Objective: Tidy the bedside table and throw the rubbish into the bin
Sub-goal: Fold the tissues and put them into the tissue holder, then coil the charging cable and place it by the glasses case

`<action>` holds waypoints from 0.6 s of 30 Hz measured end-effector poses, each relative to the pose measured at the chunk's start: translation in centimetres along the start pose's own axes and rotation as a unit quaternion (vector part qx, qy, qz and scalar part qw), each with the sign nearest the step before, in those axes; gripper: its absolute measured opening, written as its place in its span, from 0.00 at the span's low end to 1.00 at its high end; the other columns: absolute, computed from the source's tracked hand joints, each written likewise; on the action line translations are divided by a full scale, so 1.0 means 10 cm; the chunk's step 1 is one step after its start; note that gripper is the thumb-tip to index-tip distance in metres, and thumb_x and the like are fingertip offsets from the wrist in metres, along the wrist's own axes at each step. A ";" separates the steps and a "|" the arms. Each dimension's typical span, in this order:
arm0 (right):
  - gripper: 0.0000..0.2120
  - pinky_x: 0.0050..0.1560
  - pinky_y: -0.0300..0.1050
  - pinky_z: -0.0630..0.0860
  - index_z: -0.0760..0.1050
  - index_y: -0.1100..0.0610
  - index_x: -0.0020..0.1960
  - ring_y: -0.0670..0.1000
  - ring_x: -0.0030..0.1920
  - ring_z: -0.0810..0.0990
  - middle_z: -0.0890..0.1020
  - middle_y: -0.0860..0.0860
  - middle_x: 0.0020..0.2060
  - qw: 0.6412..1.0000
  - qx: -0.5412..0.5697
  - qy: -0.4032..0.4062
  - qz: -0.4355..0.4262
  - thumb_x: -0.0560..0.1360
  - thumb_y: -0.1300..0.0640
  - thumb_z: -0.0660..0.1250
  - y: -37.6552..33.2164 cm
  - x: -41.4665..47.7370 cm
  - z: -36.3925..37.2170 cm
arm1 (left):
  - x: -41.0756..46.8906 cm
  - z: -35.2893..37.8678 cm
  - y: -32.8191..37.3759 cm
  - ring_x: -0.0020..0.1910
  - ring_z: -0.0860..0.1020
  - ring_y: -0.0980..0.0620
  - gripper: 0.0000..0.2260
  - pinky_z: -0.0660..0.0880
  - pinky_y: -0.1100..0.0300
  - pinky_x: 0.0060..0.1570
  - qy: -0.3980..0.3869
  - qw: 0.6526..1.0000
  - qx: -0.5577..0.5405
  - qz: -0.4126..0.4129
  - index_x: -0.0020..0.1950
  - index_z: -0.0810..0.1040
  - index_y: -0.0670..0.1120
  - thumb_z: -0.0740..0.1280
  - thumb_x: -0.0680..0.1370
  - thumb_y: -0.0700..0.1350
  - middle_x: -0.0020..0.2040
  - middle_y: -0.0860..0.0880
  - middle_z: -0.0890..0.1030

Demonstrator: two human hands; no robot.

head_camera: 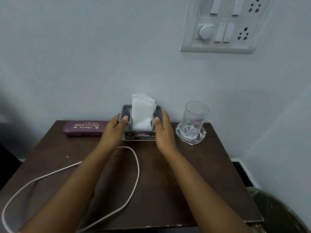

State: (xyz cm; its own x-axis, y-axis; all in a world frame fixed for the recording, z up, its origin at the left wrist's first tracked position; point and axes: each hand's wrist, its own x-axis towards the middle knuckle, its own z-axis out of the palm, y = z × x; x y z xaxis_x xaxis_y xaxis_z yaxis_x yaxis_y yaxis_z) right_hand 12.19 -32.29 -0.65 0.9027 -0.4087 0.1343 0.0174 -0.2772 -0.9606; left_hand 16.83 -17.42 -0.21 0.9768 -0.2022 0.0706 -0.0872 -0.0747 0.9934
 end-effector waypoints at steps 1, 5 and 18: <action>0.25 0.72 0.43 0.54 0.51 0.56 0.77 0.50 0.75 0.56 0.57 0.53 0.76 1.000 -0.003 -0.001 0.001 0.82 0.53 0.53 0.00 0.01 0.00 | 0.00 0.00 0.01 0.43 0.78 0.51 0.12 0.73 0.58 0.42 -0.002 1.000 0.001 -0.003 0.60 0.77 0.44 0.58 0.81 0.46 0.50 0.46 0.81; 0.25 0.70 0.39 0.53 0.52 0.56 0.77 0.50 0.75 0.56 0.58 0.53 0.76 1.000 -0.005 -0.003 -0.002 0.82 0.54 0.53 0.00 0.02 -0.01 | 0.00 -0.01 0.06 0.46 0.79 0.46 0.13 0.76 0.49 0.49 -0.002 1.000 0.008 -0.017 0.61 0.76 0.43 0.58 0.81 0.46 0.51 0.42 0.81; 0.27 0.72 0.40 0.50 0.47 0.55 0.77 0.47 0.76 0.51 0.52 0.52 0.77 0.999 -0.025 0.008 -0.018 0.82 0.50 0.53 -0.03 -0.07 -0.06 | -0.20 -0.08 0.35 0.60 0.75 0.49 0.14 0.74 0.59 0.55 -0.012 0.999 0.039 -0.034 0.64 0.72 0.46 0.58 0.81 0.49 0.60 0.49 0.77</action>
State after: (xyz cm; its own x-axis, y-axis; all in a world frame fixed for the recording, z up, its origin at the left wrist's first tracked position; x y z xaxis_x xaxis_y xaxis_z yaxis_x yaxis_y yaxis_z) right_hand 11.26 -32.42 -0.31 0.8950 -0.4112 0.1731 0.0285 -0.3347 -0.9419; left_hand 14.77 -16.48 3.18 0.9759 -0.2182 0.0006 -0.0375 -0.1650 0.9856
